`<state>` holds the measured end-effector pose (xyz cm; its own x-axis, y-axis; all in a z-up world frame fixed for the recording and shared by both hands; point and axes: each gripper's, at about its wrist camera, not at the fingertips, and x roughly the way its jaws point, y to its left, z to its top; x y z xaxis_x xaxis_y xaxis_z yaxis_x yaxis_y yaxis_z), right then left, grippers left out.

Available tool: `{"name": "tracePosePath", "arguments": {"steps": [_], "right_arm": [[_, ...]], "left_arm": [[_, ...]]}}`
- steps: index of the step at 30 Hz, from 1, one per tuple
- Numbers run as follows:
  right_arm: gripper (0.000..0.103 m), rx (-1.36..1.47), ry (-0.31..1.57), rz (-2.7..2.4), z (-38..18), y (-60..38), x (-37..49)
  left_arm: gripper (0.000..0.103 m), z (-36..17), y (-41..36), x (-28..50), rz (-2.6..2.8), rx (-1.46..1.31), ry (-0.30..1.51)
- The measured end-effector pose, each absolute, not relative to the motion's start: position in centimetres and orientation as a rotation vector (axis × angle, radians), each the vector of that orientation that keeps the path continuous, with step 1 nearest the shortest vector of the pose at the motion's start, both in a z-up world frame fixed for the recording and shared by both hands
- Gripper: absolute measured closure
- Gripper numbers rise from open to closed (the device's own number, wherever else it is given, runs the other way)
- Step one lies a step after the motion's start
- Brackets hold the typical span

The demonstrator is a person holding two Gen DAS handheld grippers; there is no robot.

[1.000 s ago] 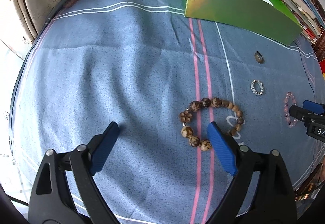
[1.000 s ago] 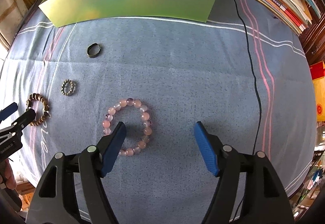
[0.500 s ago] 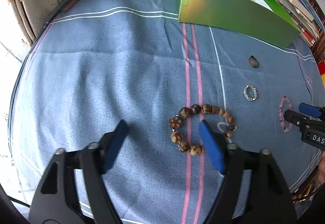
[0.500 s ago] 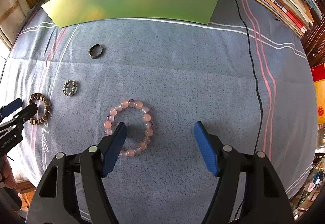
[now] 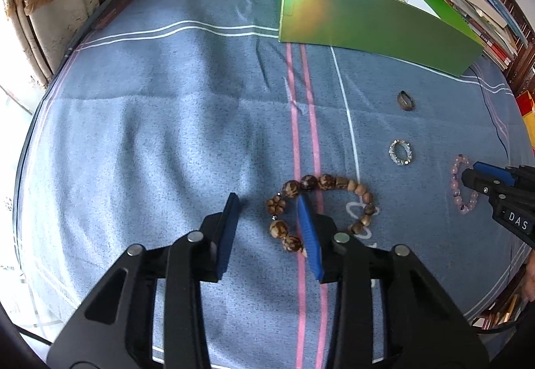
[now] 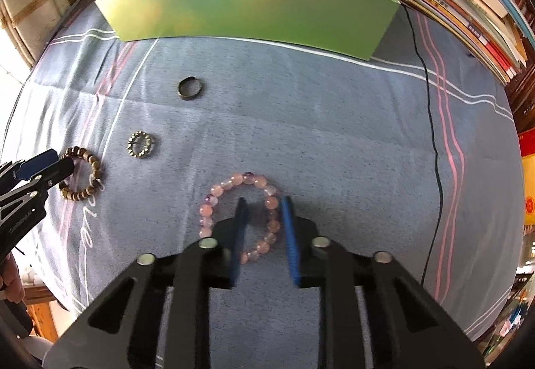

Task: Organize jewelry
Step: 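Close the left tool on the wooden bead bracelet while the right tool grasps the pink bead bracelet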

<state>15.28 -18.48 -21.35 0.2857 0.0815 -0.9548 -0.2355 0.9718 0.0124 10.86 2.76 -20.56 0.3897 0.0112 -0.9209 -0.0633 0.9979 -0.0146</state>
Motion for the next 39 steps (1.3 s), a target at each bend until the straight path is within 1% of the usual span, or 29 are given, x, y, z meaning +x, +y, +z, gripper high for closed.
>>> {"name": "tracePosePath", "arguments": {"steps": [2,7,10,12,13,15,24,26,28,29,30,31,33,39], "right_arm": [[0.086,-0.143,1.261,0.214,-21.2,-18.2,15.1],[0.086,-0.141,1.263,0.209,-21.0,-18.0,15.0],[0.086,-0.14,1.264,0.206,-20.9,-18.0,15.0],[0.085,-0.141,1.265,0.206,-21.0,-18.1,15.1],[0.082,-0.143,1.265,0.202,-21.0,-18.0,15.1],[0.08,-0.145,1.265,0.191,-20.9,-18.1,15.1],[0.08,-0.147,1.261,0.181,-21.0,-18.1,15.2],[0.08,-0.147,1.259,0.182,-21.0,-18.1,15.0],[0.082,-0.148,1.257,0.186,-20.9,-18.0,14.8],[0.083,-0.149,1.255,0.188,-20.9,-17.9,14.8],[0.086,-0.148,1.254,0.194,-20.9,-17.7,14.7],[0.089,-0.151,1.252,0.198,-20.9,-17.6,14.6],[0.092,-0.157,1.25,0.206,-20.9,-17.3,14.5],[0.095,-0.141,1.25,0.214,-20.6,-16.7,14.1]], "left_arm": [[0.066,-20.6,2.8,10.9,0.047,-0.047,1.171],[0.054,-20.8,2.5,10.8,0.032,-0.034,1.176],[0.049,-20.8,2.2,10.7,0.028,-0.029,1.179],[0.049,-20.9,2.1,10.6,0.027,-0.029,1.179],[0.049,-20.9,2.1,10.6,0.027,-0.029,1.179],[0.048,-20.8,2.1,10.6,0.03,-0.03,1.179],[0.048,-20.9,2.7,11.0,0.028,-0.02,1.179],[0.052,-20.9,2.8,10.9,0.029,-0.017,1.175],[0.063,-20.9,2.8,10.8,0.031,-0.02,1.171],[0.067,-20.8,2.9,10.7,0.031,-0.024,1.169],[0.072,-20.8,2.9,10.7,0.03,-0.025,1.167],[0.08,-20.8,2.9,10.7,0.029,-0.023,1.164],[0.09,-20.7,3.0,10.6,0.024,-0.028,1.162],[0.09,-20.3,2.9,10.4,0.015,-0.028,1.146]]}}
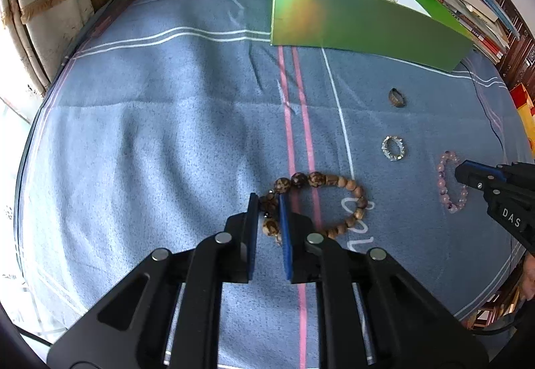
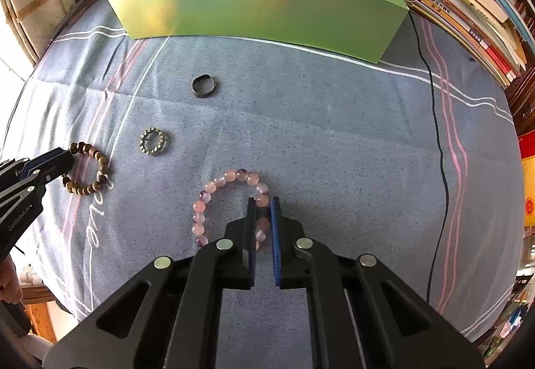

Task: Organize jewelry
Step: 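Close the left tool on the wooden bead bracelet while the right tool grasps the pink bead bracelet, then carry both bead bracelets over the green box and open both tools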

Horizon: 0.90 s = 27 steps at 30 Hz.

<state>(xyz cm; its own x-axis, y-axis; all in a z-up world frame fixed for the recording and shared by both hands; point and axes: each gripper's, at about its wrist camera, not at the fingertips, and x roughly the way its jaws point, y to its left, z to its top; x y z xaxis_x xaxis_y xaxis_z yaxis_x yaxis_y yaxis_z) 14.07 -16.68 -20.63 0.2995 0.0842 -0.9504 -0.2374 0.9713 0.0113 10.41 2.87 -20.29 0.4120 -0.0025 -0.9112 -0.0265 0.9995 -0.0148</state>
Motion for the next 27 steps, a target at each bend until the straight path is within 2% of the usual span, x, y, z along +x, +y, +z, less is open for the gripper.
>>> {"name": "tracePosePath", "arguments": {"steps": [10,27], "right_arm": [[0.095,-0.13,1.209,0.207,-19.0,-16.9,13.5],[0.098,-0.046,1.028,0.216,-12.0,-17.5,13.7]], "left_arm": [[0.09,-18.4,1.4,10.1,0.001,0.019,1.091],[0.09,-13.1,2.4,11.2,-0.054,-0.012,1.007]]}}
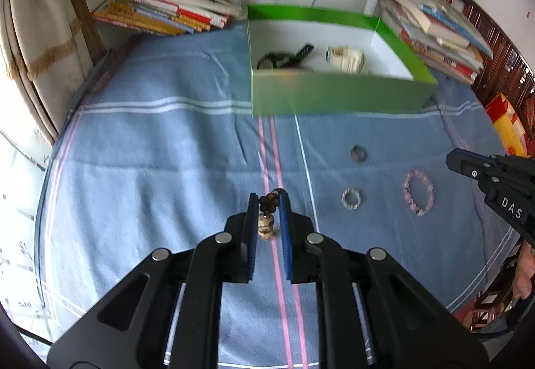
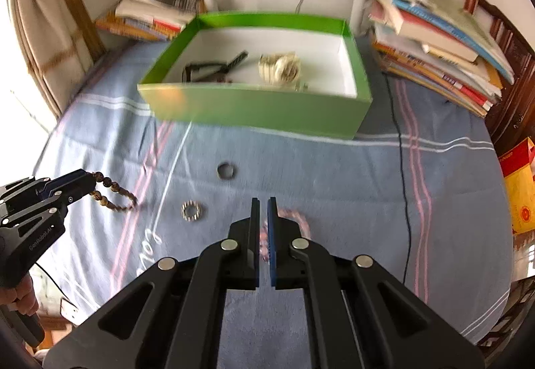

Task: Organize jewelry
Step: 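Carry both bead bracelets over the green box and open both tools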

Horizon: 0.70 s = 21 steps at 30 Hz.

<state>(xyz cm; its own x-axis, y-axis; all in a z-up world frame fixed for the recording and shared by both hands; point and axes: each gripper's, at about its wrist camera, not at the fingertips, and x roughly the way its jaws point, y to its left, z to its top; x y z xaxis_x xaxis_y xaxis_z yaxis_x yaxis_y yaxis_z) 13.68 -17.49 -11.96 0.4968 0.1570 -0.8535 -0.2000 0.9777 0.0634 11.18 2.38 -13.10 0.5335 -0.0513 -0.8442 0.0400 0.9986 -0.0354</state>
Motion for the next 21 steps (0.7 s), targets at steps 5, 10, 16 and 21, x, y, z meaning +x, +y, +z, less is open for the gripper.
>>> {"name": "tracePosePath", "arguments": {"steps": [5,10,16,21], "right_arm": [[0.098,-0.07,1.091,0.174,-13.5,-17.9,14.5],[0.071,-0.058,1.204,0.113,-18.0,-19.5,14.6],[0.091,-0.037,1.24,0.111,-20.2,-20.3,14.7],[0.095,-0.041,1.209,0.125,-19.6,-20.4,14.3]], "left_arm": [[0.09,-12.0,2.9,11.9,-0.062,-0.01,0.997],[0.09,-13.0,2.9,11.8,-0.071,-0.007,1.036],[0.09,-13.7,3.0,11.6,-0.07,-0.001,1.055],[0.09,-13.5,3.3,11.7,-0.062,-0.002,1.053]]}}
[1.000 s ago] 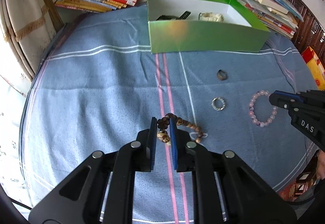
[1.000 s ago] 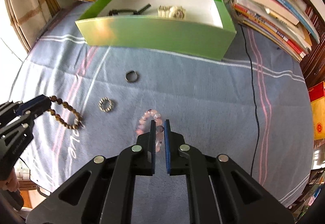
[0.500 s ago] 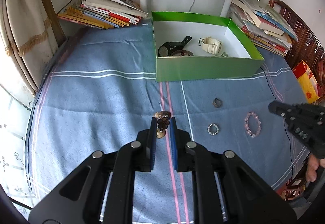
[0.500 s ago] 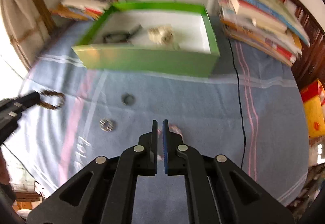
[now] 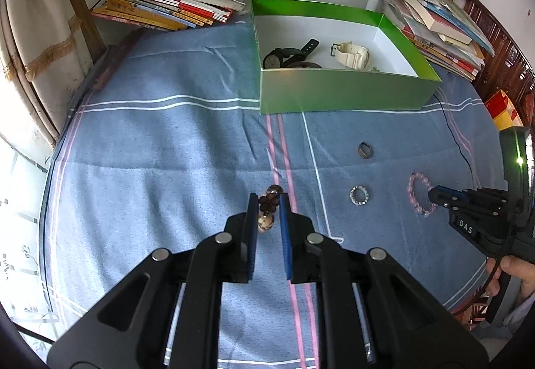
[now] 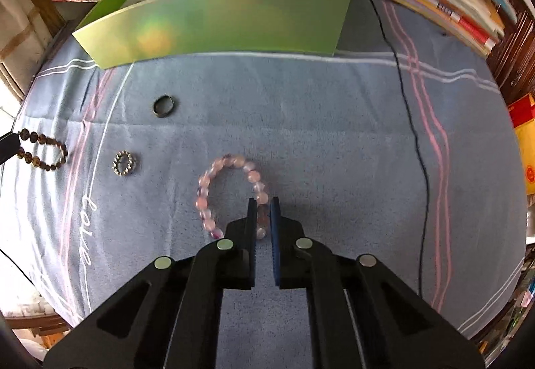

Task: Organize jewelry
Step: 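Carry both bead bracelets over the green box and open both tools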

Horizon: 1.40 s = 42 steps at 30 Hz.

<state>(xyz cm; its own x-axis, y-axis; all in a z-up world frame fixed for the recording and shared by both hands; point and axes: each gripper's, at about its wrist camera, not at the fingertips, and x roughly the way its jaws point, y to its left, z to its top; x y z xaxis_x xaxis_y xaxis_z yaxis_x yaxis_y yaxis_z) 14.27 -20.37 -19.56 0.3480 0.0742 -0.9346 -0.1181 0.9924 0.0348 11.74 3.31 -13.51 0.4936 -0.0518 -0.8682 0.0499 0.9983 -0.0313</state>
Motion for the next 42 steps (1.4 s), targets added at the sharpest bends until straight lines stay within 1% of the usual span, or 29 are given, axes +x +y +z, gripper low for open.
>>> {"name": "tracePosePath", "arguments": {"steps": [6,15,26,29,34,42], "right_arm": [[0.095,-0.047,1.094,0.15,-14.8,-19.8,13.7],[0.095,-0.012,0.909,0.201,-6.8,-18.5,13.9],[0.095,-0.004,0.732,0.231,-0.3,-18.1,16.9],[0.095,-0.004,0.716,0.228,0.1,-18.2,18.4],[0.095,0.036,0.732,0.218,-0.6,-18.8,22.3],[0.095,0.06,0.86,0.197,-6.2,-19.3,28.2]], "left_arm": [[0.09,-11.9,3.7,11.8,-0.061,-0.011,1.023],[0.09,-6.6,3.8,12.6,-0.1,-0.033,0.926],[0.09,-0.2,2.5,16.4,-0.162,-0.028,0.806],[0.09,0.6,1.5,18.2,-0.171,-0.018,0.768],[0.09,-0.1,-0.4,21.9,-0.181,-0.019,0.779],[0.09,-4.8,-2.4,27.6,-0.173,-0.018,0.871]]}}
